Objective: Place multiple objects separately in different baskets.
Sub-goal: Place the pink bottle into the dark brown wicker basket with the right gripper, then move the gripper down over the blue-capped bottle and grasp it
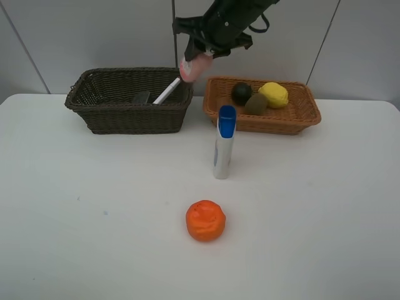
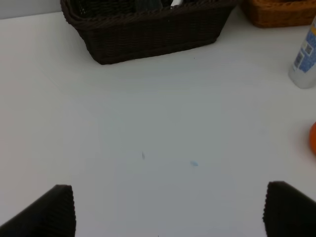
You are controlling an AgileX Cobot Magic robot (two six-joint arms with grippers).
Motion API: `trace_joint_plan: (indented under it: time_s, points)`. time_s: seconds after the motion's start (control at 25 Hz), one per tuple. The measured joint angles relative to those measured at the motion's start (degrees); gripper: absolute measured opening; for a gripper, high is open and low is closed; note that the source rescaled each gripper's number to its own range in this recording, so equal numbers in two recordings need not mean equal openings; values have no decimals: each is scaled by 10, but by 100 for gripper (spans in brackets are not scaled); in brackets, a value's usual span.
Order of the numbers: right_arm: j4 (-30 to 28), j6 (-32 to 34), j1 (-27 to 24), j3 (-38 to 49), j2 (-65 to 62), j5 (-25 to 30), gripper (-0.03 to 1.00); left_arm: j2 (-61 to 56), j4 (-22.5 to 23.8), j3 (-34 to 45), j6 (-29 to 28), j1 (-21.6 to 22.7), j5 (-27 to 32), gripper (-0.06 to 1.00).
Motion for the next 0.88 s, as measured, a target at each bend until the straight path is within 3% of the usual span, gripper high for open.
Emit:
trace_joint_plan:
  time_s: [0.2, 0.44, 0.48, 0.56, 0.6, 0.64, 0.72, 0.88]
  points:
    - [20, 6, 24, -66, 77, -70, 0, 0, 0, 0, 0, 0, 0, 100]
    - [15, 3, 33, -74, 108, -161, 1, 0, 0, 0, 0, 0, 0, 100]
    - [15, 6, 33, -74, 110, -167, 7, 0, 0, 0, 0, 0, 0, 100]
    - [15, 6, 32, -76, 112, -174, 42, 0, 0, 0, 0, 0, 0, 100]
    - [15, 3, 32, -77, 112, -174, 67, 0, 0, 0, 0, 0, 0, 100]
    - [15, 6, 32, -79, 112, -171, 79, 0, 0, 0, 0, 0, 0, 100]
    - [15, 6, 32, -79, 112, -152, 92, 0, 0, 0, 0, 0, 0, 100]
    - [6, 6, 32, -79, 110, -77, 98, 0, 0, 0, 0, 0, 0, 100]
